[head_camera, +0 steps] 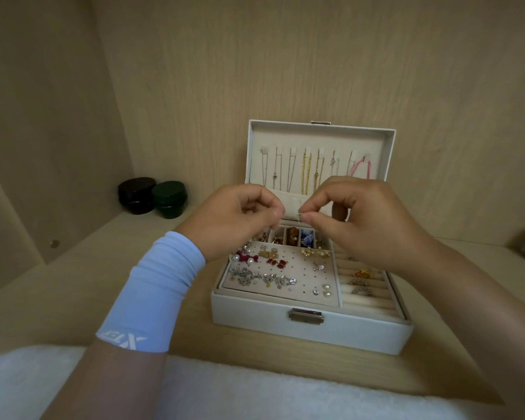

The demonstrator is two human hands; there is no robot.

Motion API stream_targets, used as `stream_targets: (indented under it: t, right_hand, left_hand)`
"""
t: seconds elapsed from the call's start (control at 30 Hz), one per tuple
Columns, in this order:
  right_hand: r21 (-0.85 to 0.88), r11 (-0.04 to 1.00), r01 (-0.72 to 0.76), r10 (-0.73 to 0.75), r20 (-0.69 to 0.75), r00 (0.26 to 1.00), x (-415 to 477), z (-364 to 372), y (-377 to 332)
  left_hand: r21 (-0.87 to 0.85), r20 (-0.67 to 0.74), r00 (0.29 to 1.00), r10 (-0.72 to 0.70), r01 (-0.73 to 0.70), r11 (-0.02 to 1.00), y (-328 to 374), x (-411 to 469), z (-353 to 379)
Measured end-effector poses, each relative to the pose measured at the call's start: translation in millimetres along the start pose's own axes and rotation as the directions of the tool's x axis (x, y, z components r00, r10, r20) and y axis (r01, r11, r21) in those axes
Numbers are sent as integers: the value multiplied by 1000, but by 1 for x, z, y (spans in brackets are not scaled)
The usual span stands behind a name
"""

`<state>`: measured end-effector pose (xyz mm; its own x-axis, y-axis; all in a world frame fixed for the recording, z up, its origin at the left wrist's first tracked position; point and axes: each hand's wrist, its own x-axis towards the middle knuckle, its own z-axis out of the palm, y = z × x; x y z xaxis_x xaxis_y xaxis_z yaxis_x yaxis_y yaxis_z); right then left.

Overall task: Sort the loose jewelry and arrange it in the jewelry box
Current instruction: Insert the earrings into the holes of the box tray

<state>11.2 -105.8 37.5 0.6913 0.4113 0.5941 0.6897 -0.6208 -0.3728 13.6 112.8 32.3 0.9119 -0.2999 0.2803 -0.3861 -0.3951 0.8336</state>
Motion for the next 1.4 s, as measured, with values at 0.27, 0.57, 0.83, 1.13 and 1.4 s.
stream_targets:
  t: [0.27,0.57,0.83,1.13,1.4]
  right_hand:
    - [-44,990,-135,141,176,974,-6,14,-2]
    - [123,975,-186,186,10,983,-6,17,-2]
    - [-146,988,-49,65,113,991,-8,7,8]
    - [-346,933,96,-12,237,971,-13,25,3]
    - [-339,938,78,3,234,972,-13,26,2]
  left_hand:
    - [230,38,999,-8,-1,973,-7,0,16]
    - [-175,80,984,-159,171,970,1,-1,16]
    - [273,-14,999,-52,53,961,-8,-2,11]
    - [493,142,988,-65,-14,870,-12,-1,11]
    - [487,156,986,-52,-31,873,-14,-1,12]
